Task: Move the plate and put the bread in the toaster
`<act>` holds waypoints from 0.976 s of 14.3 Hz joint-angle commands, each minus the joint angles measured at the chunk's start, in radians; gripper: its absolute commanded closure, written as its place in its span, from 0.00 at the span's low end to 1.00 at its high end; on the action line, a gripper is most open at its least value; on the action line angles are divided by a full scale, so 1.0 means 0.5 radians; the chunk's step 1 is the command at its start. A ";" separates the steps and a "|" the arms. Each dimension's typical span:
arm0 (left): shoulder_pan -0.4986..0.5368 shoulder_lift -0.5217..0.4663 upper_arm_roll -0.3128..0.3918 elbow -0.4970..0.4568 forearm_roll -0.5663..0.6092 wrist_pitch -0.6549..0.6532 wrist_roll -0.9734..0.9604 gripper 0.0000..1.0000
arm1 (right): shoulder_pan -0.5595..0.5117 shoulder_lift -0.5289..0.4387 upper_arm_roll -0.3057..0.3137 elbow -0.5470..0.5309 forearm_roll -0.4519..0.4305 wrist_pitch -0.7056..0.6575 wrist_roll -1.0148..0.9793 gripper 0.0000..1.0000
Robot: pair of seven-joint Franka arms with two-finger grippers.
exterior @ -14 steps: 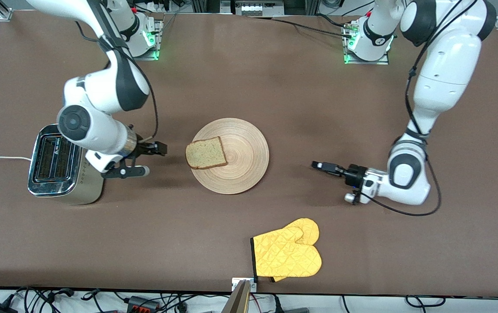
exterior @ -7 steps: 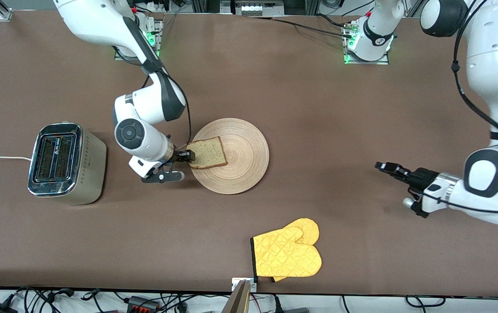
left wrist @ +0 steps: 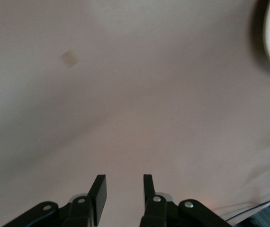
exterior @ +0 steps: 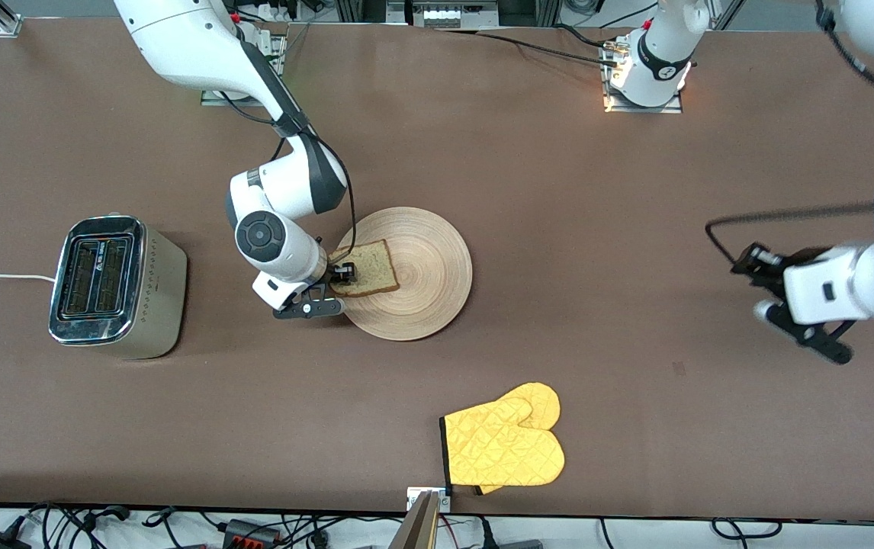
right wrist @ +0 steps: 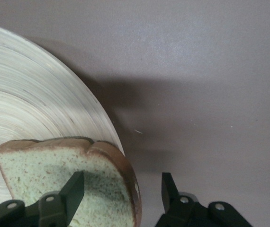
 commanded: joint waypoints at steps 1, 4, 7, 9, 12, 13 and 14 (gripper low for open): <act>-0.031 -0.078 -0.009 -0.058 0.166 -0.018 0.016 0.00 | 0.007 0.010 -0.015 0.006 0.025 -0.013 0.009 0.40; -0.043 -0.179 -0.106 -0.082 0.141 -0.164 -0.200 0.00 | -0.002 0.007 -0.015 0.019 0.025 -0.040 0.012 0.67; -0.034 -0.335 -0.288 -0.323 0.166 -0.178 -0.667 0.00 | -0.002 0.001 -0.015 0.025 0.025 -0.071 0.012 0.87; -0.007 -0.473 -0.282 -0.557 0.135 -0.062 -0.698 0.00 | -0.002 -0.021 -0.021 0.046 0.022 -0.111 0.006 0.96; 0.009 -0.633 -0.285 -0.782 0.099 0.080 -0.701 0.00 | -0.008 -0.094 -0.039 0.232 -0.006 -0.413 0.006 1.00; 0.009 -0.639 -0.279 -0.779 0.080 0.074 -0.710 0.00 | -0.014 -0.098 -0.073 0.334 -0.012 -0.548 0.006 1.00; 0.015 -0.639 -0.267 -0.785 0.074 0.092 -0.701 0.00 | -0.011 -0.110 -0.131 0.444 -0.015 -0.698 0.003 1.00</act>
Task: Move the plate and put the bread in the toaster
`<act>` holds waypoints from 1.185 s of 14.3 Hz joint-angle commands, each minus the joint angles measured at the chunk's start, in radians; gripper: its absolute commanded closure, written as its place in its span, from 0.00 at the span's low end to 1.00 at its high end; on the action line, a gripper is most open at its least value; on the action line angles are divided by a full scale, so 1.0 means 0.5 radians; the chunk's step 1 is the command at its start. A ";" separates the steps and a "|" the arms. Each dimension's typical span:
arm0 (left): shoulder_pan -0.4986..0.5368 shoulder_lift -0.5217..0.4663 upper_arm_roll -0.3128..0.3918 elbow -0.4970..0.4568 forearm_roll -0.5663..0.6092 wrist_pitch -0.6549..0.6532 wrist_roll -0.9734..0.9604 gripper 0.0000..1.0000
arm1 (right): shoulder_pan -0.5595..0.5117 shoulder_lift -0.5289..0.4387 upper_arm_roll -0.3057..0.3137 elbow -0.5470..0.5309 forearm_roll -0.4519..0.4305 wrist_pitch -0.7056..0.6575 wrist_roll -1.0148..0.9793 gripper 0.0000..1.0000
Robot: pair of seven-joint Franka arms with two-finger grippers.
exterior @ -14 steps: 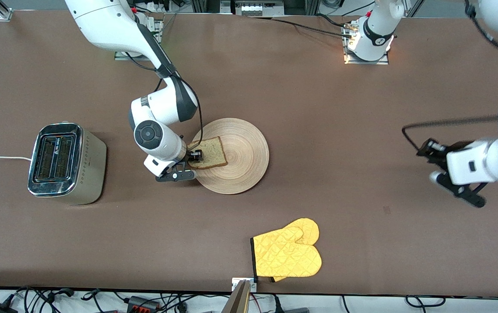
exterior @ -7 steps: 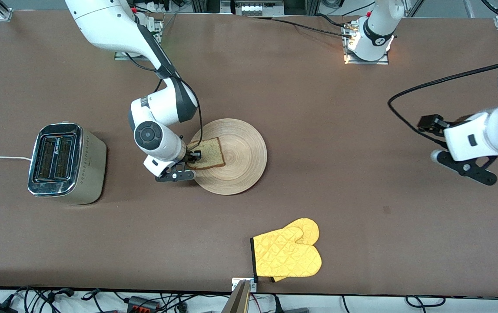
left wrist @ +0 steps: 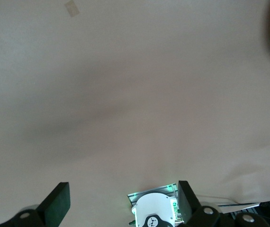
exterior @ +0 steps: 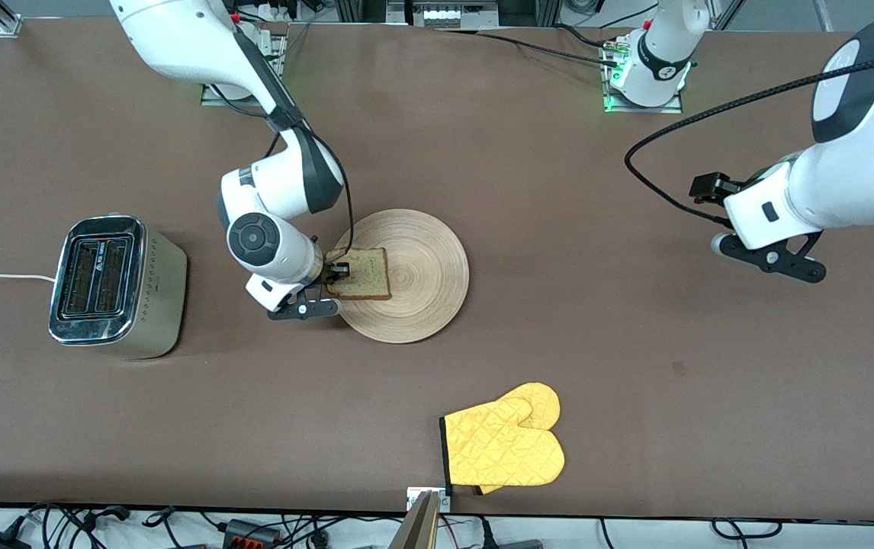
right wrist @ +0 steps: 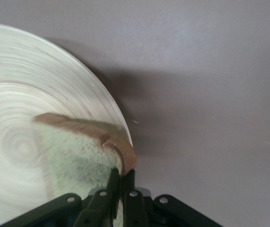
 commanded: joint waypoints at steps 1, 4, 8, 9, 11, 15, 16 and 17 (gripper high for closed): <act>0.046 -0.118 0.008 -0.152 -0.029 0.101 -0.015 0.00 | -0.008 -0.048 -0.127 0.313 -0.023 -0.430 0.000 1.00; 0.046 -0.188 0.011 -0.231 -0.023 0.275 -0.024 0.00 | -0.002 -0.048 -0.243 0.546 -0.249 -0.808 -0.006 1.00; 0.196 -0.448 0.017 -0.626 -0.026 0.627 -0.147 0.00 | -0.002 -0.067 -0.418 0.562 -0.605 -1.100 -0.034 1.00; 0.233 -0.540 0.017 -0.774 -0.038 0.723 -0.168 0.00 | 0.001 -0.070 -0.431 0.565 -0.679 -1.195 -0.013 1.00; 0.300 -0.648 0.017 -0.931 -0.136 0.861 -0.303 0.00 | 0.019 -0.082 -0.461 0.568 -0.893 -1.327 -0.016 1.00; 0.282 -0.688 0.011 -0.947 -0.124 1.006 -0.457 0.00 | 0.019 -0.214 -0.446 0.568 -1.341 -1.346 -0.172 1.00; 0.282 -0.688 -0.001 -0.938 -0.137 1.006 -0.457 0.00 | 0.016 -0.214 -0.446 0.568 -1.436 -1.340 -0.187 1.00; 0.285 -0.685 -0.007 -0.929 -0.149 1.006 -0.457 0.00 | 0.001 -0.217 -0.446 0.562 -1.513 -1.322 -0.200 1.00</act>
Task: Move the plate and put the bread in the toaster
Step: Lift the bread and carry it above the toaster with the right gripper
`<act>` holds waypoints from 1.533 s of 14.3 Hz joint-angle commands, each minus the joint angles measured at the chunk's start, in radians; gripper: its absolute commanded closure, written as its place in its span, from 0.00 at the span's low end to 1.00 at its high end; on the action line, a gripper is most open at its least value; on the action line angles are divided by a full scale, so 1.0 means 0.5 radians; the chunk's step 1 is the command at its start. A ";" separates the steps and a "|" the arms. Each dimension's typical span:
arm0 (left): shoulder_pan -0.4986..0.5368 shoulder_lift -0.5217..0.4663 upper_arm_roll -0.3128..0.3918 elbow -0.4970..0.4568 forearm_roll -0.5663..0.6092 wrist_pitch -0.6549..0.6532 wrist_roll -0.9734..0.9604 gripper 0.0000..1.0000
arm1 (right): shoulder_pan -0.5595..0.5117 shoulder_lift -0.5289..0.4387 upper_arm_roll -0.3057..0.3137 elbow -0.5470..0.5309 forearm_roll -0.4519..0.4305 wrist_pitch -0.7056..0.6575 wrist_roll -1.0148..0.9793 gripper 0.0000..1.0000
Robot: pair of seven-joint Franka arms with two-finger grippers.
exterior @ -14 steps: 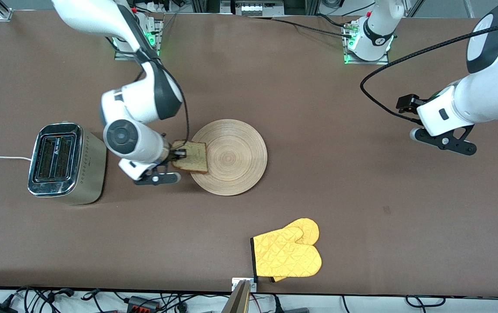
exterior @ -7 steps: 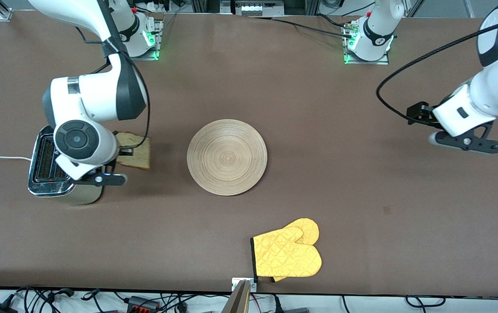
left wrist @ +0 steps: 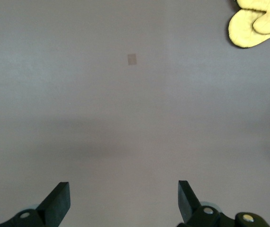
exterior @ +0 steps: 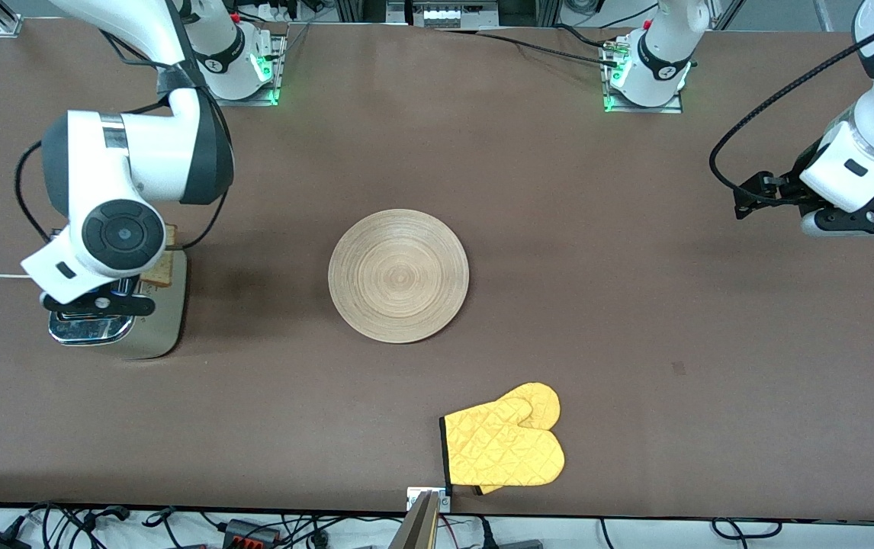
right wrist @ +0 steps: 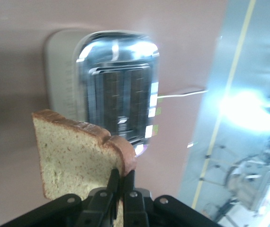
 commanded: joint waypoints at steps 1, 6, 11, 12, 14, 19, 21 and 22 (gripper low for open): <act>0.000 -0.053 -0.014 -0.048 -0.037 0.048 -0.052 0.00 | -0.003 -0.011 -0.010 -0.017 -0.220 0.009 -0.133 1.00; 0.009 -0.047 -0.018 -0.009 -0.050 0.048 -0.027 0.00 | -0.080 0.072 -0.023 -0.097 -0.319 0.156 -0.152 1.00; 0.021 -0.053 -0.018 -0.009 -0.090 0.021 -0.021 0.00 | -0.086 0.136 -0.023 -0.128 -0.359 0.150 -0.149 1.00; 0.021 -0.053 -0.018 -0.006 -0.090 0.020 -0.024 0.00 | -0.089 0.136 -0.023 -0.146 -0.359 0.150 -0.149 1.00; 0.018 -0.053 -0.018 -0.005 -0.090 -0.010 -0.021 0.00 | -0.086 0.136 -0.023 -0.161 -0.359 0.135 -0.146 1.00; 0.018 -0.050 -0.018 0.016 -0.090 -0.025 -0.021 0.00 | -0.086 0.136 -0.023 -0.158 -0.362 0.171 -0.072 1.00; 0.018 -0.047 -0.018 0.031 -0.090 -0.050 -0.021 0.00 | -0.080 0.136 -0.023 -0.158 -0.368 0.199 -0.014 1.00; 0.012 -0.050 -0.018 0.031 -0.090 -0.053 -0.021 0.00 | -0.074 0.136 -0.023 -0.162 -0.396 0.202 -0.002 1.00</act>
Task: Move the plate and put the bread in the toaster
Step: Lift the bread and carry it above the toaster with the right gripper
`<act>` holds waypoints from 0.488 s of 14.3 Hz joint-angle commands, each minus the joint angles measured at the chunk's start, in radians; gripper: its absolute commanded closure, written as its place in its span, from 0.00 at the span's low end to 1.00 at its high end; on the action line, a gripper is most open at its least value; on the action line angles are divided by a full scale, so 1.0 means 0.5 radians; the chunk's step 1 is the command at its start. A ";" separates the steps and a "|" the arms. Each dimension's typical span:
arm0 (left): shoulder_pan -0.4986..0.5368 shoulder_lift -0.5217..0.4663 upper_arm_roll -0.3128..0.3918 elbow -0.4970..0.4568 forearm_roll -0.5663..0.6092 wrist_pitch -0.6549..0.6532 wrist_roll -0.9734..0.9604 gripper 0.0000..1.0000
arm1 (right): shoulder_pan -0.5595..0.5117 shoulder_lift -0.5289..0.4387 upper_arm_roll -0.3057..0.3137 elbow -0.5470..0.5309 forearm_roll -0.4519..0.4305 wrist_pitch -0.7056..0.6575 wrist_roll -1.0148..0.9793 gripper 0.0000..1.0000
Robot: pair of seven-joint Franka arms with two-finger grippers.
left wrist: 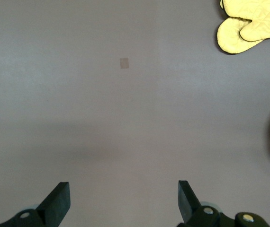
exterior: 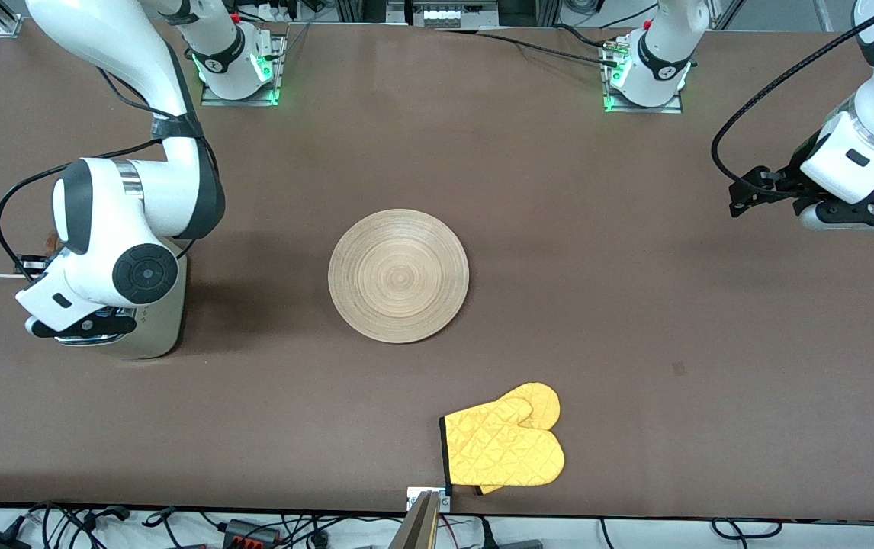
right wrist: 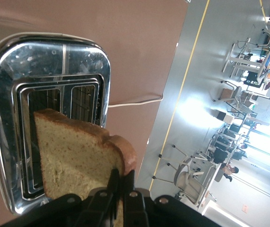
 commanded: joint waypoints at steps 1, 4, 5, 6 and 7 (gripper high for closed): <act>0.003 -0.027 -0.003 0.024 -0.028 -0.049 -0.006 0.00 | 0.014 -0.020 -0.004 -0.026 -0.074 0.021 0.065 1.00; 0.006 -0.027 -0.003 0.024 -0.028 -0.064 -0.006 0.00 | 0.020 -0.020 -0.004 -0.059 -0.081 0.024 0.096 1.00; 0.003 -0.030 -0.003 0.024 -0.028 -0.064 -0.006 0.00 | 0.020 -0.020 -0.001 -0.084 -0.081 0.028 0.102 1.00; 0.003 -0.030 -0.003 0.024 -0.028 -0.067 -0.006 0.00 | 0.023 -0.020 -0.001 -0.102 -0.081 0.028 0.114 1.00; 0.003 -0.030 -0.003 0.024 -0.028 -0.067 -0.006 0.00 | 0.026 -0.020 -0.001 -0.109 -0.081 0.031 0.133 1.00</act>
